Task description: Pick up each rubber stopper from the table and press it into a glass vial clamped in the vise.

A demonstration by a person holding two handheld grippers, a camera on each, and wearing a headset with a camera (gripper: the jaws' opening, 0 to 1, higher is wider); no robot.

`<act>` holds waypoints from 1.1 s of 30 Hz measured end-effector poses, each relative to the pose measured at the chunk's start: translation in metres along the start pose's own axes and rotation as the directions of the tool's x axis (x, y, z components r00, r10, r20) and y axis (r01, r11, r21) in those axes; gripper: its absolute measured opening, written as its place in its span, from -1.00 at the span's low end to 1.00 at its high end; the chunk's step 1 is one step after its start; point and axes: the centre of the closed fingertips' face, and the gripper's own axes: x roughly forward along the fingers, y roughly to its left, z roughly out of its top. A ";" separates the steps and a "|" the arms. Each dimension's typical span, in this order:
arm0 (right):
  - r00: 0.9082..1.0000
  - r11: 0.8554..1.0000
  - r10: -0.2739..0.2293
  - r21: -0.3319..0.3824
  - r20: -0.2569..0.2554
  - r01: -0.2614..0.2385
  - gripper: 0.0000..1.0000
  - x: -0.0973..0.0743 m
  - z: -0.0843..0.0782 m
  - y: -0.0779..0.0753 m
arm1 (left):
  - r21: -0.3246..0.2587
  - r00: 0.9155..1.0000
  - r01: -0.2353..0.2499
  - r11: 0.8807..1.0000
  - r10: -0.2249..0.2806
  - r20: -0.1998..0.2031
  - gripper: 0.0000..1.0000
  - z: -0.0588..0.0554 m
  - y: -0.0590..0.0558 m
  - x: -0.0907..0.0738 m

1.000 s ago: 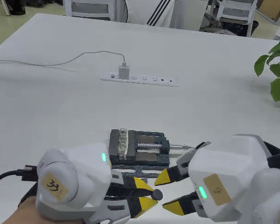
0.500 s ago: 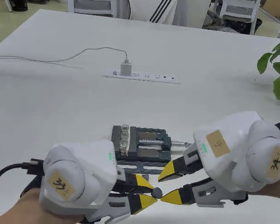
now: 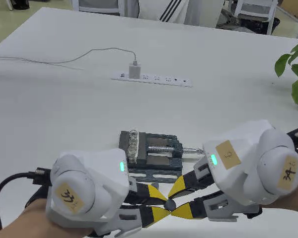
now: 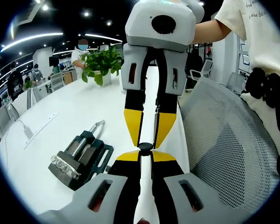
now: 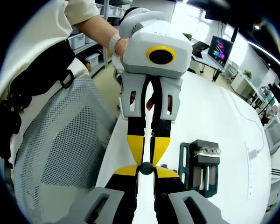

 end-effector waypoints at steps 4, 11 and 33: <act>1.000 1.000 -0.003 -0.001 -0.003 0.003 -0.84 -0.001 -0.001 0.000 | -0.001 1.000 0.001 1.000 -0.001 -0.001 -0.93 0.001 0.000 0.001; 1.000 1.000 -0.006 -0.004 -0.005 0.006 -0.85 -0.002 0.000 0.000 | 0.011 1.000 -0.002 1.000 0.002 0.001 -0.93 0.002 -0.001 0.000; 1.000 1.000 -0.001 -0.020 -0.018 0.000 -0.86 -0.001 -0.003 0.001 | 0.033 1.000 -0.011 0.999 0.012 -0.013 -0.88 -0.003 -0.001 0.001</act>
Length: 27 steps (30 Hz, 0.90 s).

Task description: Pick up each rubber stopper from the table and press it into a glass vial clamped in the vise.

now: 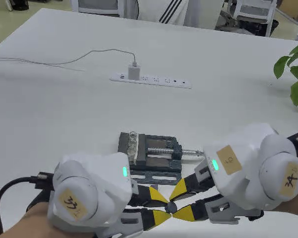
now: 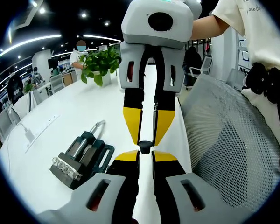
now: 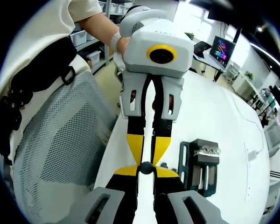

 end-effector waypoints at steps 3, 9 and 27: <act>1.000 1.000 0.000 0.005 -0.002 0.000 -0.86 0.000 -0.002 -0.001 | -0.008 1.000 -0.016 1.000 0.016 -0.010 -0.71 -0.006 0.002 -0.002; 1.000 1.000 0.012 0.004 -0.012 -0.012 -0.86 0.001 -0.005 0.001 | -0.035 0.994 -0.111 0.993 0.110 -0.010 -0.21 -0.018 0.017 -0.010; 0.999 0.999 0.042 0.021 -0.020 -0.041 -0.86 0.007 -0.010 0.006 | -0.277 0.926 -0.355 0.893 0.375 0.025 0.98 -0.042 0.058 -0.049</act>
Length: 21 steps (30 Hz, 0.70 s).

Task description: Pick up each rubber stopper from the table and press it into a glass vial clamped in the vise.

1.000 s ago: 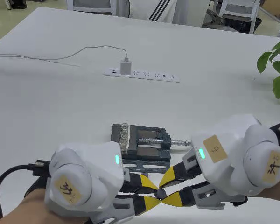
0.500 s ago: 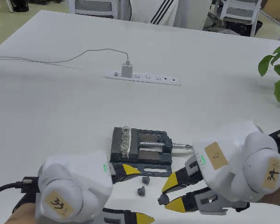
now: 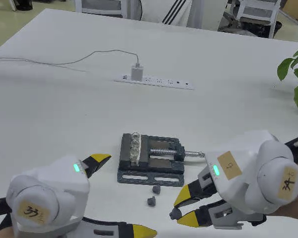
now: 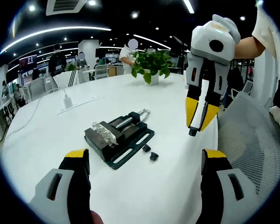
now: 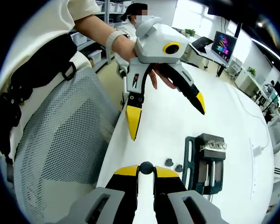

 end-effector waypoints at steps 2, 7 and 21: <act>1.000 1.000 0.003 0.000 -0.003 -0.003 -0.86 0.001 -0.001 0.000 | -0.002 1.000 -0.015 1.000 0.015 -0.003 0.98 -0.003 0.003 -0.003; 1.000 1.000 0.002 0.004 0.000 -0.002 -0.86 0.001 0.000 -0.003 | -0.017 0.999 -0.048 0.999 0.048 -0.009 0.98 -0.008 0.010 -0.010; 1.000 0.998 0.019 0.066 0.000 -0.019 -0.86 -0.001 -0.005 -0.033 | 0.007 0.993 -0.119 0.993 0.119 0.002 0.98 -0.005 0.020 -0.022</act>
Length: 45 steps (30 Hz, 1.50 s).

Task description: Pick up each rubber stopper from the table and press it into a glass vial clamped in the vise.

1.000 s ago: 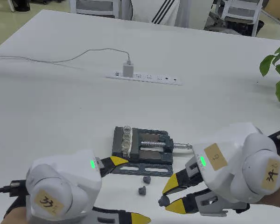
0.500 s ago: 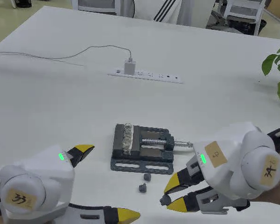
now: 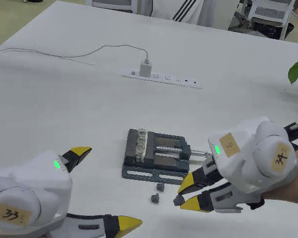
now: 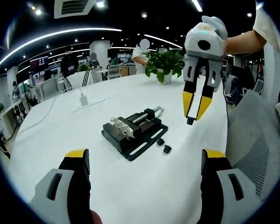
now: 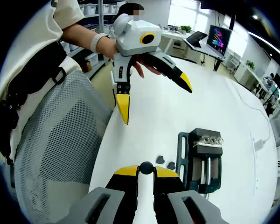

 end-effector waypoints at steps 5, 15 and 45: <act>1.000 1.000 -0.017 -0.016 -0.016 0.017 -0.86 -0.008 0.003 -0.025 | 0.010 1.000 0.002 1.000 -0.002 -0.011 0.98 -0.001 -0.001 0.000; 0.998 0.995 -0.044 -0.087 -0.055 0.039 -0.86 -0.017 0.014 -0.075 | 0.023 1.000 0.005 1.000 -0.004 -0.017 0.98 -0.001 0.001 0.002; 0.966 0.953 0.009 -0.289 -0.258 -0.087 -0.87 0.011 0.036 -0.151 | 0.032 0.999 0.021 0.999 -0.019 -0.041 0.98 -0.009 -0.001 0.005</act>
